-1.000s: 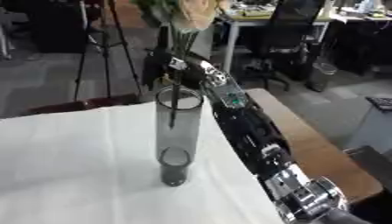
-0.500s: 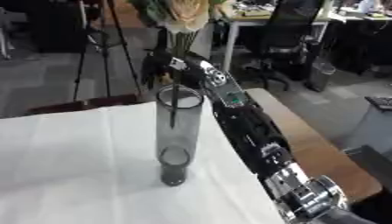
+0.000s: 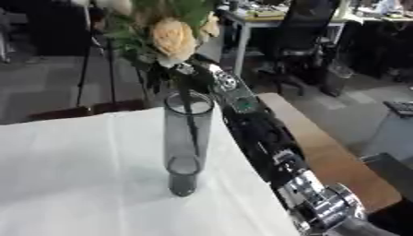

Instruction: Arrange flowers into the vase.

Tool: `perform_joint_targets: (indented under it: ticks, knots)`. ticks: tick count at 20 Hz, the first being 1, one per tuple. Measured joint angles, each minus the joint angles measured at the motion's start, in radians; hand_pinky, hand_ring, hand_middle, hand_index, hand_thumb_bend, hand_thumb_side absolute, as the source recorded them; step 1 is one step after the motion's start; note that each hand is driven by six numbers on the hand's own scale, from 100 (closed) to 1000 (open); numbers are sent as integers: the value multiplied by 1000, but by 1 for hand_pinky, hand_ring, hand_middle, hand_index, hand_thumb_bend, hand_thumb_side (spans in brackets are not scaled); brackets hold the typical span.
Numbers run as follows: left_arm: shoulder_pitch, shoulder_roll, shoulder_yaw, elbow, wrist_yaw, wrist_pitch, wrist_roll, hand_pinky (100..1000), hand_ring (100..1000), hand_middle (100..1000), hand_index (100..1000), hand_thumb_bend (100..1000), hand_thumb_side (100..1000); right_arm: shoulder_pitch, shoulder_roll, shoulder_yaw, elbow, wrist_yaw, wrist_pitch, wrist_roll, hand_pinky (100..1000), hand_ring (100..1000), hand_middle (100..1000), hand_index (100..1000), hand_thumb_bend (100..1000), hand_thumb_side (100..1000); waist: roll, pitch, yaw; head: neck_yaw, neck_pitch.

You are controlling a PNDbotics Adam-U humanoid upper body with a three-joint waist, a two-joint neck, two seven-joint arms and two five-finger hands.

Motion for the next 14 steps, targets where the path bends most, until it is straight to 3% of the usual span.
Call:
perform_joint_targets:
  ticks: [14]
  knots:
    - [0, 0, 0, 0, 0, 0, 0, 569, 506, 560, 943, 670, 844, 1, 0, 9, -13, -13, 3, 3, 512, 587, 411, 601, 685, 792, 0, 0, 0, -3, 2]
